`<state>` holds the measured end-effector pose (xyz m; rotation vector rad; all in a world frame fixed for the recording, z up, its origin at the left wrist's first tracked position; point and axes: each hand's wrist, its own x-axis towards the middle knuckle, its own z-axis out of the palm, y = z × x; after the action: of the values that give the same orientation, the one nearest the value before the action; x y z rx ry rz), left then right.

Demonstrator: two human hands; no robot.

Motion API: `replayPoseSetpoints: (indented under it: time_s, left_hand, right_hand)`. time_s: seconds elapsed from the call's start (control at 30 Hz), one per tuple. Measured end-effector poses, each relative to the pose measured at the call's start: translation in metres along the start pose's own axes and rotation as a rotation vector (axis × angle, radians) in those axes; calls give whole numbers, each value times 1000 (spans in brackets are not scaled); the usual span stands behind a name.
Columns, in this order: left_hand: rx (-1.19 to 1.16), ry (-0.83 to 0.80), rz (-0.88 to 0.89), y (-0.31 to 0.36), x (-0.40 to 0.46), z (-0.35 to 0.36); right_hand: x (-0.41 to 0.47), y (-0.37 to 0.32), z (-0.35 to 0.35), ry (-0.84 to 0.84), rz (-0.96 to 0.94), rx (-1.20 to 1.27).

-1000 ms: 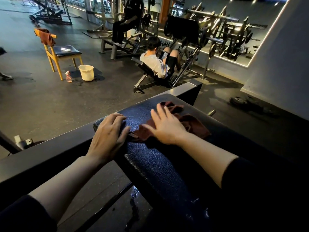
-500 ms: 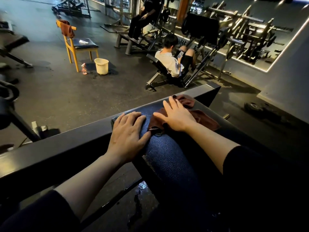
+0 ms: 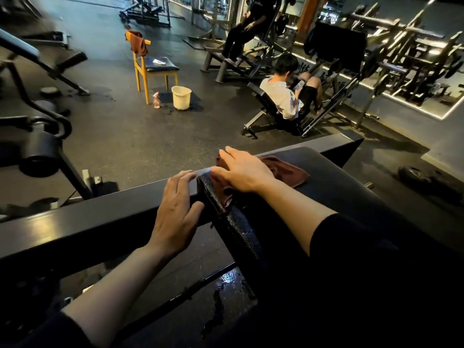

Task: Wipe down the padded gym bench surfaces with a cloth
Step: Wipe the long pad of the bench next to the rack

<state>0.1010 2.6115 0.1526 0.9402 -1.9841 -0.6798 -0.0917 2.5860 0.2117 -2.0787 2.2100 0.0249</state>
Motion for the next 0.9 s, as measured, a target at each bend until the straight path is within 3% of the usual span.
replayPoseSetpoints:
  time_s: [0.3, 0.53, 0.63, 0.8, 0.9]
  left_hand:
    - [-27, -101, -27, 6, -4, 8]
    - [-48, -185, -56, 3, -4, 5]
    - [-102, -174, -72, 3, -7, 5]
    - [-45, -45, -4, 8, -23, 8]
    - [-46, -64, -46, 8, -33, 10]
  right_hand:
    - [-105, 8, 1, -56, -95, 28]
    - [-30, -24, 4, -39, -48, -48]
    - [-24, -28, 4, -24, -77, -56]
    - [-102, -20, 4, -7, -242, -36]
    - [-114, -19, 4, -29, -221, -29]
